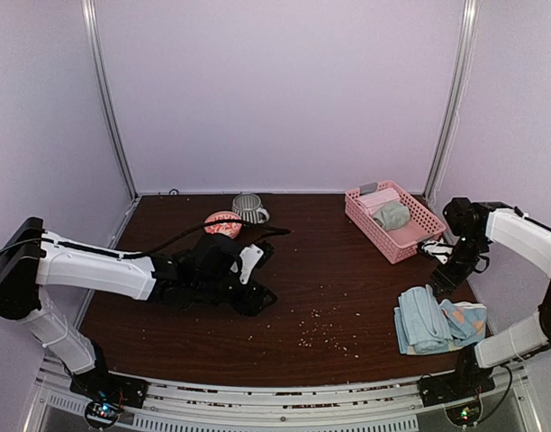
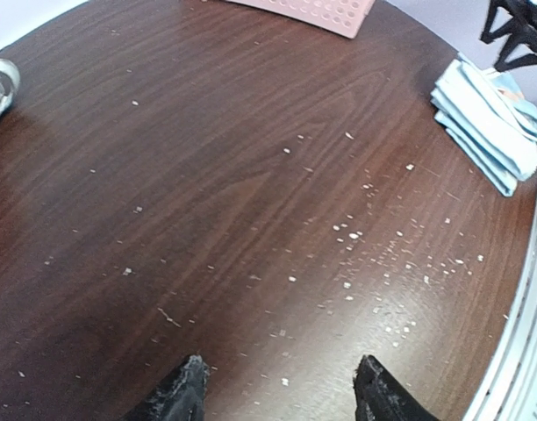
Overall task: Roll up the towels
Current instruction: Pick up the towel from the towel pile.
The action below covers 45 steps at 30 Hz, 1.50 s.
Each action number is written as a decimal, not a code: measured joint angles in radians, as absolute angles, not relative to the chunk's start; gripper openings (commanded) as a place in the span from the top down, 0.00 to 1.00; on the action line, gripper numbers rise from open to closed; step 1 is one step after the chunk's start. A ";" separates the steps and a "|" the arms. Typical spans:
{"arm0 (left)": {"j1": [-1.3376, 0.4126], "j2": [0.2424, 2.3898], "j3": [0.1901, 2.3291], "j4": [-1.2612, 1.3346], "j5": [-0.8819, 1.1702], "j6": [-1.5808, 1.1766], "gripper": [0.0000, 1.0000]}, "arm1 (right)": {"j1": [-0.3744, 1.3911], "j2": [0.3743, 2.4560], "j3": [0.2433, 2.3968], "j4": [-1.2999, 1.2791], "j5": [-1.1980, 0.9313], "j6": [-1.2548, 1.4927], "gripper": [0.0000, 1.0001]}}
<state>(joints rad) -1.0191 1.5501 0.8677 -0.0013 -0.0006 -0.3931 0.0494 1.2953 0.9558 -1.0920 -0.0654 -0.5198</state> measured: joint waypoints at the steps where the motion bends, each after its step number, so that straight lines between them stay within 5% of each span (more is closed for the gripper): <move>1: -1.031 1.550 0.868 -0.003 -0.004 -0.401 0.41 | 0.041 1.311 0.953 -1.082 -0.073 -0.518 0.38; 17: -1.087 1.574 0.870 0.001 -0.102 -0.469 0.42 | -0.019 1.466 0.925 -1.012 -0.232 -0.578 0.54; 30: -1.092 1.582 0.856 0.037 -0.118 -0.440 0.42 | -0.019 1.468 0.933 -1.029 -0.323 -0.666 1.00; 32: -1.095 1.581 0.843 0.037 -0.123 -0.441 0.42 | -0.019 1.445 0.936 -1.039 -0.335 -0.677 1.00; 37: -1.097 1.567 0.820 0.033 -0.139 -0.444 0.42 | -0.019 1.371 0.960 -1.032 -0.336 -0.634 0.48; 41: -1.097 1.561 0.822 0.033 -0.146 -0.444 0.42 | -0.019 1.363 0.974 -1.014 -0.324 -0.597 0.36; 45: -1.097 1.571 0.843 0.021 -0.150 -0.436 0.42 | -0.019 1.415 0.978 -1.015 -0.314 -0.587 0.34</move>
<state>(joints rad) -1.0973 1.5715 0.8433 0.0208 -0.1497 -0.4358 -0.0185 1.4147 0.9775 -1.0153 -0.3138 -0.5869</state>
